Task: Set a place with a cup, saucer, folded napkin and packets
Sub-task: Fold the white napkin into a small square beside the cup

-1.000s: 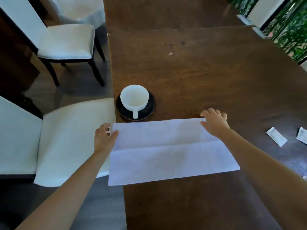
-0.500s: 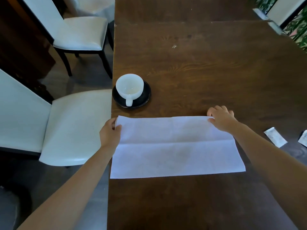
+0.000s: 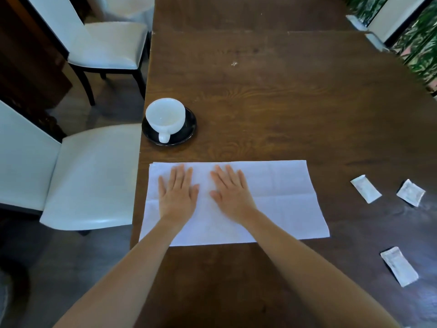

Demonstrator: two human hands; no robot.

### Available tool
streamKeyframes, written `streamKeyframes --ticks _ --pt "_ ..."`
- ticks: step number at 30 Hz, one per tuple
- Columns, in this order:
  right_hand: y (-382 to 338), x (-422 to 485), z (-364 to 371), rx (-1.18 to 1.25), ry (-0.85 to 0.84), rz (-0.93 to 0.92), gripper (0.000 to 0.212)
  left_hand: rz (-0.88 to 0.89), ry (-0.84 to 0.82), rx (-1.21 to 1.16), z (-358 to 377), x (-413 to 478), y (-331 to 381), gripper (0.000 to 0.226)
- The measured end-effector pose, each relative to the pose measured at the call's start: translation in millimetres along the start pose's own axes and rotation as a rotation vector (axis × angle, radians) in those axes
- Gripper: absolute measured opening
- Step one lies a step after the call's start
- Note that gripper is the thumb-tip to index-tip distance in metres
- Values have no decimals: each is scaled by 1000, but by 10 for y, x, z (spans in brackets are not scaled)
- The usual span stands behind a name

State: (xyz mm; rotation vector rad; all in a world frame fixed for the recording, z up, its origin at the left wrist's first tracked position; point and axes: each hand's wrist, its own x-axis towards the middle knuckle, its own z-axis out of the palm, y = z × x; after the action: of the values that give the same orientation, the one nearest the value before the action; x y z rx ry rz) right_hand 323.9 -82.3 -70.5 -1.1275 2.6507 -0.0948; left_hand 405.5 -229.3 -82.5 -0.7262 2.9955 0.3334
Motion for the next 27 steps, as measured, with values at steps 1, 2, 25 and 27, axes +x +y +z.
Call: streamKeyframes --ticks 1,2,25,27 --pt "1 -7 26 -17 11 -13 58 -22 12 27 27 -11 -86 58" --pt "37 -8 35 -30 24 -22 57 -50 26 50 41 -14 -165 59" --pt "422 -535 -95 -23 169 29 60 121 30 139 58 -524 232 58" --pt "-43 -595 69 -78 149 -89 56 71 10 110 127 -590 297 55"
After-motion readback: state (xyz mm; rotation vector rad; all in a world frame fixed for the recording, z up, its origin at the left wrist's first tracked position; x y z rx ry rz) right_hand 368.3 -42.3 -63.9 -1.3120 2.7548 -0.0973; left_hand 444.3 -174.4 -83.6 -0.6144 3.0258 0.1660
